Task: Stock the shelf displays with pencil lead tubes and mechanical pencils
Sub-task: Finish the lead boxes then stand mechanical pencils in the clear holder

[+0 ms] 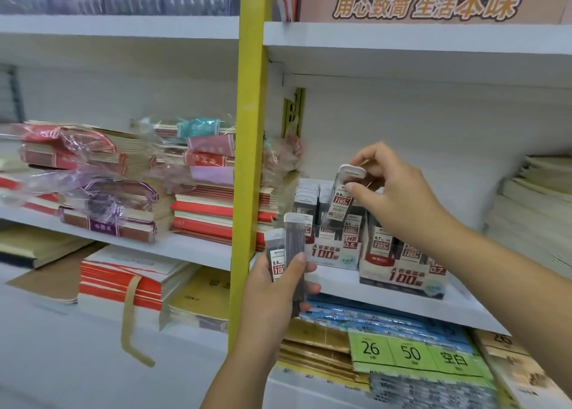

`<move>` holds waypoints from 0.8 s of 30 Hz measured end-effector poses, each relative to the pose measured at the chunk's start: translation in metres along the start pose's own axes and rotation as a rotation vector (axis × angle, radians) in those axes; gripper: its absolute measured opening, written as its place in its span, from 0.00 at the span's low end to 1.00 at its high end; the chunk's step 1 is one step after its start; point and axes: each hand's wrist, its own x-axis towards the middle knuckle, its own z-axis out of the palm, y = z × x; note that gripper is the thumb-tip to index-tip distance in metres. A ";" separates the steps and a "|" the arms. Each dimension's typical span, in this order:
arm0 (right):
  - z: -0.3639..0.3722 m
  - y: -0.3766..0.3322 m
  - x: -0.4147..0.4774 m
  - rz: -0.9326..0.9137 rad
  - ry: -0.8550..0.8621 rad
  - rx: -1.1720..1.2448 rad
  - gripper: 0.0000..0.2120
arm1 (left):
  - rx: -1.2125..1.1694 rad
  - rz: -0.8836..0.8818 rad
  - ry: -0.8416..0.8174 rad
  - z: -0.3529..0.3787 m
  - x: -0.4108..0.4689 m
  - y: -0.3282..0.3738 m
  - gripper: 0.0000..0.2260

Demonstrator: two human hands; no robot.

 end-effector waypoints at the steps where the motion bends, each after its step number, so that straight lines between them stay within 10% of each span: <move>1: 0.004 0.002 0.005 0.021 -0.019 -0.006 0.13 | -0.002 0.003 -0.004 -0.002 0.002 -0.001 0.07; 18: 0.009 0.004 0.003 -0.278 -0.140 -0.868 0.16 | 0.018 -0.004 -0.171 -0.004 -0.004 0.010 0.08; 24: 0.005 -0.018 -0.024 0.014 -0.205 -0.009 0.16 | 0.045 0.008 -0.254 0.000 -0.012 0.018 0.07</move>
